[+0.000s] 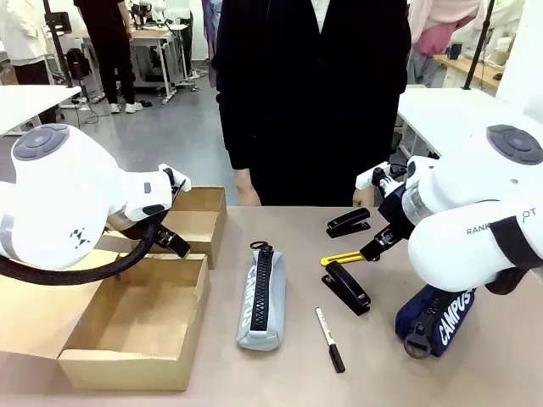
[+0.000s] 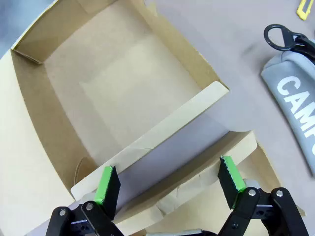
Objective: Place items inside the box.
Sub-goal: Pick up a Pencil pouch or Stapler and place it inside the Mailer Box closest to the robot.
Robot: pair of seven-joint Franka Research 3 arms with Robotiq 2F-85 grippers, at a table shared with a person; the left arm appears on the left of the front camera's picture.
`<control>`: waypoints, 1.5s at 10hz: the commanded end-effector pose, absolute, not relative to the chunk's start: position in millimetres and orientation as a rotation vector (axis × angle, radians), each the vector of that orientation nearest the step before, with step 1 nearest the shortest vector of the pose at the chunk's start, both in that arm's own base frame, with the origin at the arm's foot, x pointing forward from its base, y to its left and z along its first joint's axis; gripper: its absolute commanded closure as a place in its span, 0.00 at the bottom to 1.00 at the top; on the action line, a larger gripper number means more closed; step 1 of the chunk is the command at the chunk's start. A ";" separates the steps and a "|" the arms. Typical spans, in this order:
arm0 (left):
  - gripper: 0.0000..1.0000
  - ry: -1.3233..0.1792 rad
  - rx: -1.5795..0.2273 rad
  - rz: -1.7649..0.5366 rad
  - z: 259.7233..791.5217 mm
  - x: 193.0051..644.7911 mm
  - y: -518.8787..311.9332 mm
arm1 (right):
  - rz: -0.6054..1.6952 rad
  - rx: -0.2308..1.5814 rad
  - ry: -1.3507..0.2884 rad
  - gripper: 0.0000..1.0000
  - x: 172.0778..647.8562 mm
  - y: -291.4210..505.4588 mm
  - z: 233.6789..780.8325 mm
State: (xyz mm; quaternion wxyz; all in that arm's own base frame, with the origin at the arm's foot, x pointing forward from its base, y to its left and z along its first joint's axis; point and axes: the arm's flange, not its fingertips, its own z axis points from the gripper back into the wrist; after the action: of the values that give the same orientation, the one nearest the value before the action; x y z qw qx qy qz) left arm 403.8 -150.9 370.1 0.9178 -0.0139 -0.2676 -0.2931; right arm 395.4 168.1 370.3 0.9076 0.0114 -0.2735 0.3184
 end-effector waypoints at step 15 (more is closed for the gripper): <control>0.00 -0.551 -0.029 -0.603 370.2 403.7 -150.9 | 0.657 0.023 -0.565 0.00 395.4 168.2 370.4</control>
State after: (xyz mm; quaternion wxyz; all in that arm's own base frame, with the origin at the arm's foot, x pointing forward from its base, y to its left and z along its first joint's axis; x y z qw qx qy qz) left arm 403.8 -150.9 370.1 0.9178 -0.0139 -0.2676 -0.2931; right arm 395.3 168.2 370.3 0.9075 0.0111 -0.2735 0.3187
